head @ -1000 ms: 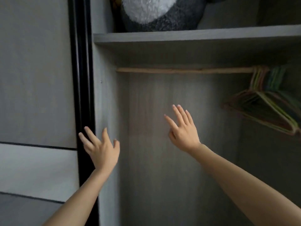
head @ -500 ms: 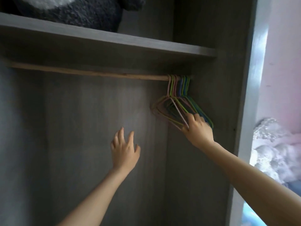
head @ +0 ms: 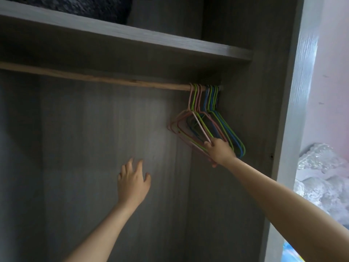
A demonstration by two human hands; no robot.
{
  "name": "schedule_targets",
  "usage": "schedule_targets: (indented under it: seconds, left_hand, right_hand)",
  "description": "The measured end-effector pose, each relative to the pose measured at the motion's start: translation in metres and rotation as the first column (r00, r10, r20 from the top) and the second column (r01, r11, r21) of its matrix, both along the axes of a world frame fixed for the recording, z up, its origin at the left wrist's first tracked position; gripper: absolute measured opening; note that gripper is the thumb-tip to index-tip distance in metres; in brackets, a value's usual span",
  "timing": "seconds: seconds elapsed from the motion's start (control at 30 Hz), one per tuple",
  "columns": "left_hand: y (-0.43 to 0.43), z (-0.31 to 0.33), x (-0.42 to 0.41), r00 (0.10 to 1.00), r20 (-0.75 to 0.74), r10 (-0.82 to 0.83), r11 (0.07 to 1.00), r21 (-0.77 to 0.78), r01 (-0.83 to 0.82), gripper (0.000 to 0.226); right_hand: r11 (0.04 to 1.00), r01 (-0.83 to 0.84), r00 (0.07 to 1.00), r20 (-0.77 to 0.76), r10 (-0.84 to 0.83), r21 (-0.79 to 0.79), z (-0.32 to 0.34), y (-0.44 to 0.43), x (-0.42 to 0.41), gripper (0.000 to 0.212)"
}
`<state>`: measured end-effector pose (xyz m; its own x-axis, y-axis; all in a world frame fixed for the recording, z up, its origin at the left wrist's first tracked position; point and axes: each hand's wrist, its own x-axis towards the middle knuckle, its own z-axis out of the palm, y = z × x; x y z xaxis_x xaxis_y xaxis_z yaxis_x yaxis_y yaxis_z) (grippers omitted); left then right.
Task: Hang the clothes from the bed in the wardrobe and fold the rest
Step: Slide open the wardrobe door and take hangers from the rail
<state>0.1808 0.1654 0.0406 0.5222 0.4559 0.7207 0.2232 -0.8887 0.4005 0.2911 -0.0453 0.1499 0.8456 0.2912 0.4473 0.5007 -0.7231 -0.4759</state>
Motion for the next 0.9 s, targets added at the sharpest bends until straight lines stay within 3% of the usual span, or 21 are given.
schedule_targets:
  seconds: [0.37, 0.53, 0.73, 0.9]
  left_hand:
    - [0.039, 0.014, 0.045, 0.994, -0.084, -0.066, 0.998, 0.002, 0.066, 0.051]
    - [0.051, 0.021, 0.063, 0.990, -0.052, -0.129, 0.991, 0.034, 0.131, 0.076]
    - [0.071, 0.019, 0.077, 0.979, -0.066, -0.194, 0.970, 0.134, 0.202, 0.103]
    - [0.101, -0.010, 0.077, 0.946, -0.194, -0.259, 0.931, 0.212, 0.298, 0.119]
  right_hand:
    - [0.993, 0.112, 0.931, 0.343, -0.120, 0.043, -0.008, 0.012, 0.000, 0.030]
    - [0.986, 0.021, 0.947, 0.312, -0.073, 0.168, -0.012, -0.006, -0.013, 0.037]
    - [0.990, 0.012, 0.962, 0.270, -0.049, 0.140, -0.033, -0.027, -0.039, 0.033]
    - [0.974, -0.024, 0.992, 0.124, -0.004, 0.224, -0.080, -0.040, -0.077, 0.036]
